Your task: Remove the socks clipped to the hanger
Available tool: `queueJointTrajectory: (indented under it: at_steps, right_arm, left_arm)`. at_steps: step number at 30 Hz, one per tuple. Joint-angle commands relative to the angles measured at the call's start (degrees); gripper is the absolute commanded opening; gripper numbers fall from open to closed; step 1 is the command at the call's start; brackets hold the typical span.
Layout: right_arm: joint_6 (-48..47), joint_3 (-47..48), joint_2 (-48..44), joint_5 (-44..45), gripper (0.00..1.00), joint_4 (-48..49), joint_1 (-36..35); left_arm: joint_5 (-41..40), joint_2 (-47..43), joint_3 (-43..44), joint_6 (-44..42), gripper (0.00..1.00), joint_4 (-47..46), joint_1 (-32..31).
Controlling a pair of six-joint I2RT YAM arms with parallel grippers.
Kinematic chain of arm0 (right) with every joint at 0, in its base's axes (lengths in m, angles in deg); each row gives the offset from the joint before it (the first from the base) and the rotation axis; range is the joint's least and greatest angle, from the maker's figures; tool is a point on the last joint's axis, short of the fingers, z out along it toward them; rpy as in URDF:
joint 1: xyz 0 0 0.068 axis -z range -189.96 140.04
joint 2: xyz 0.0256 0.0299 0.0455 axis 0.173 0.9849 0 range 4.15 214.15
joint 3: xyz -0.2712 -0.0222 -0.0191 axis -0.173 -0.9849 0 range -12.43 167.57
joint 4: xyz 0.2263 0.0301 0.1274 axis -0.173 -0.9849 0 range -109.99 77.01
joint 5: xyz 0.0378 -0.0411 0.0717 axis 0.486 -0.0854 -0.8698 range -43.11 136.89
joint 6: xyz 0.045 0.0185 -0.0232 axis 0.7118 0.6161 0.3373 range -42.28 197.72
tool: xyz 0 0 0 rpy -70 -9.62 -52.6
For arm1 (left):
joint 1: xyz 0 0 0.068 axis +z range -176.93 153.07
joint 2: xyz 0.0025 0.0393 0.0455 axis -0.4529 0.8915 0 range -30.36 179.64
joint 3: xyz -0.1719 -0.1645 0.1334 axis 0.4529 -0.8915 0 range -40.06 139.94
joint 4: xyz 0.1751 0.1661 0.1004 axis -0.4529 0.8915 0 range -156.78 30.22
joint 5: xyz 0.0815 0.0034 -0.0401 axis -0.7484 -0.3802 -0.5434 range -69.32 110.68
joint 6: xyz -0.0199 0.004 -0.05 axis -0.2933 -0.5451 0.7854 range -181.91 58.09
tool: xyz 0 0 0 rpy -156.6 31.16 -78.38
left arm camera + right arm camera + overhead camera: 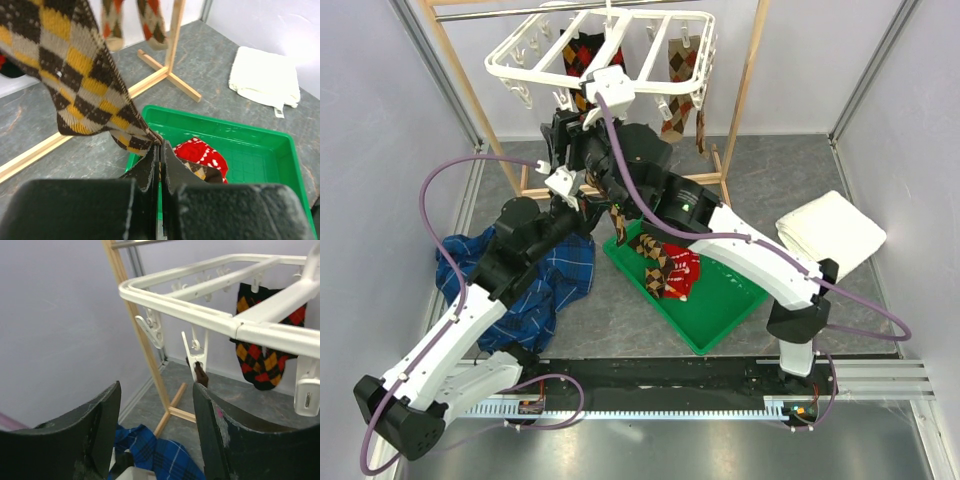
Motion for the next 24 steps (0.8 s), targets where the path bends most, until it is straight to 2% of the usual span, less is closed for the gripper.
queueJointTrajectory:
  at_steps: [1,7,14,24]
  right_arm:
    - [-3.2,3.2,1.6,6.3,0.68,4.6,-0.1]
    - [-5.3,2.8,3.4,8.8,0.7,4.9,0.5]
    - [-1.4,2.5,4.0,0.5,0.73,4.9,3.8]
    - [-0.7,3.1,5.4,-5.4,0.78,6.7,7.1]
  left_arm:
    - [3.5,-1.6,0.1,-2.0,0.02,-3.2,0.0]
    - [3.9,-2.4,-0.5,-1.0,0.02,-3.3,-0.1]
    - [4.2,-2.4,-0.4,-1.0,0.02,-3.3,0.0]
    - [4.6,-2.3,-0.5,-1.0,0.02,-3.2,0.0]
